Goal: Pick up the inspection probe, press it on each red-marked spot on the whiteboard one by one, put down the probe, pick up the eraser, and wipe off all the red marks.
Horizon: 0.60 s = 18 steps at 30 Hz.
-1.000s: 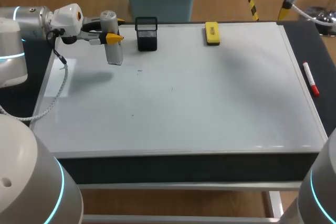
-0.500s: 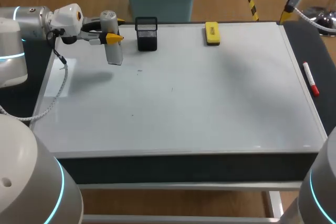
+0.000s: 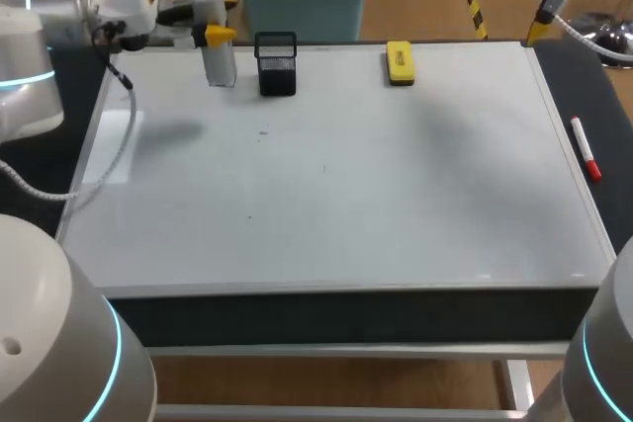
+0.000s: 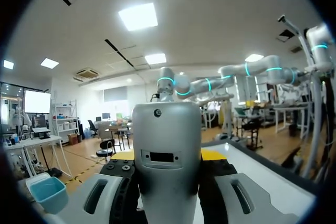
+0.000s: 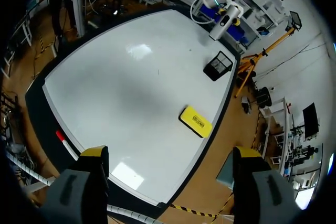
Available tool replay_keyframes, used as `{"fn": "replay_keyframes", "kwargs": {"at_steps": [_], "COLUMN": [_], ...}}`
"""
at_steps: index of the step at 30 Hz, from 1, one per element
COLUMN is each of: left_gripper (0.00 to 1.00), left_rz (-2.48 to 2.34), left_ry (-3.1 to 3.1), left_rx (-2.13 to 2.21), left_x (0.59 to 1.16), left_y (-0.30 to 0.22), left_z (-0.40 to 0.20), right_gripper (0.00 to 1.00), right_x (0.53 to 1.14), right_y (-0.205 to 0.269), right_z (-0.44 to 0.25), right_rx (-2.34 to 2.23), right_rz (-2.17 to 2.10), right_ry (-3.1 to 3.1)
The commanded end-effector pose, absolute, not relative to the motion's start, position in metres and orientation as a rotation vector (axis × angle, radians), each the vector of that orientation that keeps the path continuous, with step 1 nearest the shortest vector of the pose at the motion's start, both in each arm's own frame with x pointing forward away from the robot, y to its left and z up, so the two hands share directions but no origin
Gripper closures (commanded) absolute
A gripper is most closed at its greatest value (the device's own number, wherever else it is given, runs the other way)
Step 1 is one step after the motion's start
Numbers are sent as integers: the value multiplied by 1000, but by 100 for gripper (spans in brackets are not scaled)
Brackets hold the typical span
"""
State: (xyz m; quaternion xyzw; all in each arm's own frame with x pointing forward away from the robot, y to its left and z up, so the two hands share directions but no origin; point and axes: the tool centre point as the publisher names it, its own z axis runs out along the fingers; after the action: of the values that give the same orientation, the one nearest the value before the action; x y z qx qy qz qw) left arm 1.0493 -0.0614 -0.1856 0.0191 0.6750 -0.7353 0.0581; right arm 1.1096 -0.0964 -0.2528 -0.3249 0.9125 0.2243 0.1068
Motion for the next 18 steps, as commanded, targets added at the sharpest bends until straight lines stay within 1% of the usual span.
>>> {"fn": "replay_keyframes", "kwargs": {"at_steps": [1,9,18], "left_gripper": [100,100,100], "left_rz": [-2214,-2166,-2179], "left_ry": [2039,1999,1970], "left_rx": [77,107,115], "left_x": [1067,1091,1116], "left_y": [-74,-100,-129], "left_z": [-170,-155,-162], "right_gripper": [0,0,0], "right_x": [1109,1109,1109], "right_y": [-97,-97,-97], "right_z": [-252,-252,-252], "right_rx": [-960,-960,-960], "right_rz": [654,654,654], "right_ry": [2688,2688,2688]}}
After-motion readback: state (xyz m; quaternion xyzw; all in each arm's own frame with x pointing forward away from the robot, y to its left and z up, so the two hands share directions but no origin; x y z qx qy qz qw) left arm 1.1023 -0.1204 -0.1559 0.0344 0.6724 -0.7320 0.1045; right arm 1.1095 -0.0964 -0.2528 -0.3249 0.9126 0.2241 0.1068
